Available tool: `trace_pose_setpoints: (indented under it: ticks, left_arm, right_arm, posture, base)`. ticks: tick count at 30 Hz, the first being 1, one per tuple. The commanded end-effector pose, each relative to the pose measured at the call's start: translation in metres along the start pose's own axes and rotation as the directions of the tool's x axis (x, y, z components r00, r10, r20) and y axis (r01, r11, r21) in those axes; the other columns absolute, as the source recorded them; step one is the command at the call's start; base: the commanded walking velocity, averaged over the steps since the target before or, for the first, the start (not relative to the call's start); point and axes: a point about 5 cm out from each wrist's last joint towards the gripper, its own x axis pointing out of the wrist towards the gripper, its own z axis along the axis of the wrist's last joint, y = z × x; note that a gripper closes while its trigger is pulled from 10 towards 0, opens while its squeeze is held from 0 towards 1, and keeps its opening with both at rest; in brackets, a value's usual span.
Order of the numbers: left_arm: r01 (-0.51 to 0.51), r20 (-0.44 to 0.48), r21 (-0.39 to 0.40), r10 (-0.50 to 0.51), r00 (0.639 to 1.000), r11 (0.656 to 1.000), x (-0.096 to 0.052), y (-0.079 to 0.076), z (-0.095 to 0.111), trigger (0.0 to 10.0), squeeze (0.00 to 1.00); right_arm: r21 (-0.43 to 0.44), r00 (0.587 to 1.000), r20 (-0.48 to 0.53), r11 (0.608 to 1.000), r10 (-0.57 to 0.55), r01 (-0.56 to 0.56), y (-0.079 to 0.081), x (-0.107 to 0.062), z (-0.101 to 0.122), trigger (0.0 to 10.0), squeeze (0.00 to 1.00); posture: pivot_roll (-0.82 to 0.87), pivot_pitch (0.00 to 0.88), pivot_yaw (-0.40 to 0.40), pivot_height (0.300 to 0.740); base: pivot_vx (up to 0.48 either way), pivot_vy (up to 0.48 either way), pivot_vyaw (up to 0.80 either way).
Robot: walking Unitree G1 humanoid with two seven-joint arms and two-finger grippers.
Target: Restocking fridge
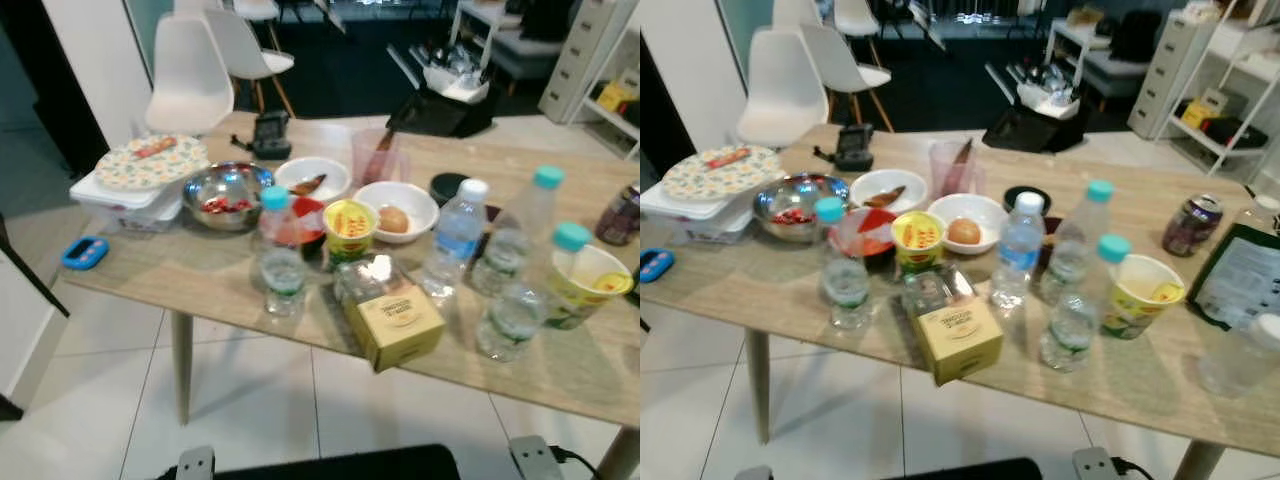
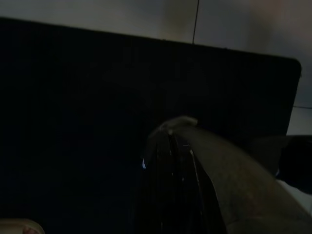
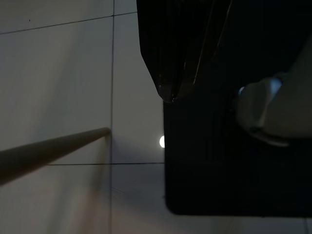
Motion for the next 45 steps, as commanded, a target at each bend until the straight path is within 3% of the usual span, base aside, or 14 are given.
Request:
trace_pose_setpoints:
  ticks: [1,12,20,23,25,28,31,35,36,37,39,42,44,45]
  left_arm:
    - [-0.005,-0.014,-0.004,0.005,1.0,1.0,-0.001,0.001,-0.005,10.0,0.0]
    - [-0.004,-0.015,0.008,0.004,1.0,1.0,-0.001,0.002,-0.005,10.0,0.0]
    - [-0.004,-0.012,-0.002,0.004,1.0,1.0,-0.001,0.002,-0.004,10.0,0.0]
    - [-0.005,-0.012,-0.003,0.005,1.0,1.0,-0.002,0.002,-0.005,10.0,0.0]
    - [-0.005,-0.014,-0.006,0.005,1.0,1.0,-0.001,0.002,-0.006,10.0,0.0]
    - [-0.005,-0.016,-0.008,0.005,1.0,1.0,-0.001,0.001,-0.007,10.0,0.0]
    - [-0.004,-0.016,-0.011,0.004,1.0,1.0,-0.001,0.0,-0.007,10.0,0.0]
    - [-0.008,-0.013,-0.014,0.008,1.0,1.0,-0.001,0.001,-0.006,10.0,0.0]
    - [-0.008,-0.013,-0.014,0.008,1.0,1.0,-0.001,0.001,-0.006,10.0,0.0]
    - [-0.008,-0.013,-0.014,0.008,1.0,1.0,-0.002,0.002,-0.006,10.0,0.0]
    - [-0.009,-0.014,-0.014,0.009,1.0,1.0,-0.002,0.002,-0.006,10.0,0.0]
    - [-0.009,-0.015,-0.015,0.009,1.0,1.0,-0.002,0.003,-0.006,10.0,0.0]
    - [-0.009,-0.014,-0.017,0.009,1.0,1.0,-0.002,0.003,-0.007,10.0,0.0]
    - [-0.009,-0.014,-0.017,0.009,1.0,1.0,-0.002,0.003,-0.007,10.0,0.0]
  right_arm:
    - [0.046,0.999,0.021,0.998,0.04,-0.041,0.006,0.001,0.002,10.0,0.0]
    - [0.108,0.936,0.202,0.944,0.288,-0.313,0.013,-0.001,0.033,10.0,0.0]
    - [0.113,0.913,0.249,0.926,0.324,-0.36,-0.033,-0.012,0.043,10.0,0.0]
    - [0.047,0.956,0.178,0.968,0.235,-0.247,-0.051,-0.015,0.038,10.0,0.0]
    - [0.101,0.997,0.078,0.995,0.013,-0.021,-0.081,-0.021,0.025,10.0,0.0]
    - [0.159,0.986,-0.023,0.973,-0.168,0.169,-0.105,-0.029,0.009,10.0,0.0]
    - [0.263,0.936,-0.14,0.9,-0.322,0.349,-0.124,-0.04,-0.013,10.0,0.0]
    - [0.404,0.828,-0.292,0.723,-0.478,0.56,-0.144,-0.058,-0.043,10.0,0.0]
    - [0.404,0.828,-0.292,0.723,-0.478,0.56,-0.144,-0.058,-0.043,10.0,0.0]
    - [0.462,0.78,-0.344,0.629,-0.523,0.625,-0.152,-0.067,-0.053,10.0,0.0]
    - [0.498,0.758,-0.361,0.575,-0.543,0.649,-0.156,-0.07,-0.055,10.0,0.0]
    - [0.58,0.629,-0.406,0.345,-0.663,0.738,-0.182,-0.091,-0.059,10.0,0.0]
    - [0.597,0.551,-0.398,0.249,-0.733,0.762,-0.198,-0.102,-0.053,10.0,0.0]
    - [0.597,0.551,-0.398,0.249,-0.733,0.762,-0.198,-0.102,-0.053,10.0,0.0]
  posture:
    - [-0.01,0.0,-0.026,0.74]
    - [-0.01,0.0,-0.024,0.74]
    - [-0.01,0.0,-0.023,0.74]
    - [-0.02,0.0,-0.025,0.74]
    - [-0.02,0.0,-0.029,0.74]
    - [-0.02,0.0,-0.03,0.74]
    - [-0.02,0.0,-0.031,0.74]
    - [-0.02,0.0,-0.029,0.74]
    - [-0.02,0.0,-0.029,0.74]
    - [-0.02,0.0,-0.028,0.74]
    - [-0.02,0.0,-0.027,0.74]
    - [-0.02,0.0,-0.023,0.74]
    - [-0.01,0.0,-0.019,0.74]
    - [-0.01,0.0,-0.019,0.74]
  base:
    - [0.0,0.0,0.0]
    - [0.0,0.0,0.0]
    - [0.0,0.0,0.0]
    - [0.0,0.0,0.0]
    - [0.0,0.0,0.0]
    - [0.0,0.0,0.0]
    - [0.0,0.0,0.0]
    - [0.0,0.0,0.0]
    - [0.0,0.0,0.0]
    - [0.0,0.0,0.0]
    - [0.0,0.0,0.0]
    - [0.0,0.0,0.0]
    - [0.0,0.0,0.0]
    - [0.0,0.0,0.0]
